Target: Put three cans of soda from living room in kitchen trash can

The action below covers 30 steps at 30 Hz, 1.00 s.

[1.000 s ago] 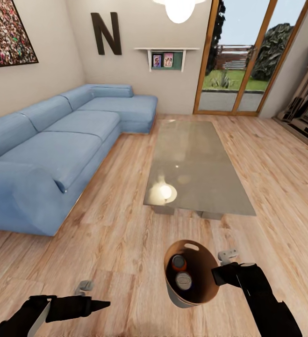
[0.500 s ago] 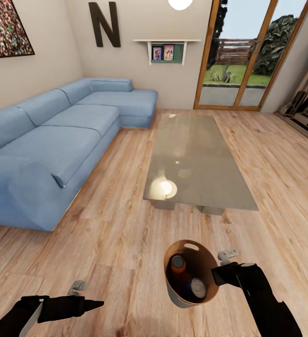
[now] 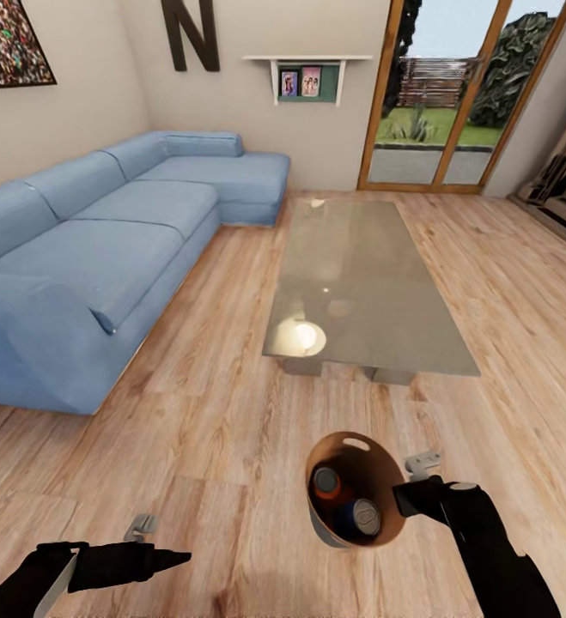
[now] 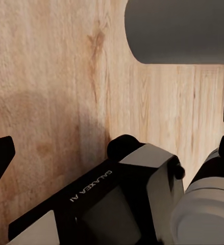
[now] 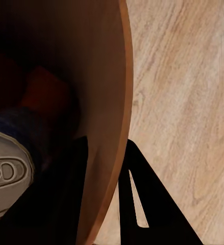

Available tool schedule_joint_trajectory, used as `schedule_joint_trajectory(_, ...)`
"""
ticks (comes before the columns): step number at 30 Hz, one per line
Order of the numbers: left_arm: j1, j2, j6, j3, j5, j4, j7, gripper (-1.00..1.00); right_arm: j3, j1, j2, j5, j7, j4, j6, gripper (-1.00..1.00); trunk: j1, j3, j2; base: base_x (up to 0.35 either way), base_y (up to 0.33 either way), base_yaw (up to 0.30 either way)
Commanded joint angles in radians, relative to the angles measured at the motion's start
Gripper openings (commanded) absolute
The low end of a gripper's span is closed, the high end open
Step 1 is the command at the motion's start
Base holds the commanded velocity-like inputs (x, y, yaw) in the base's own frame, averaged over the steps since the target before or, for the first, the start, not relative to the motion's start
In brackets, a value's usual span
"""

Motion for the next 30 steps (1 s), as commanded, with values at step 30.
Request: schedule_joint_trajectory(30, 0.000, -0.002, 0.000, -0.001, 0.001, -0.013, -0.016, 1.00, 0.000, 0.000, 0.005, -0.021, -0.001, 0.003, -0.007, -1.00, 0.061, -0.066, -0.112, 0.000, 0.000, 0.000)
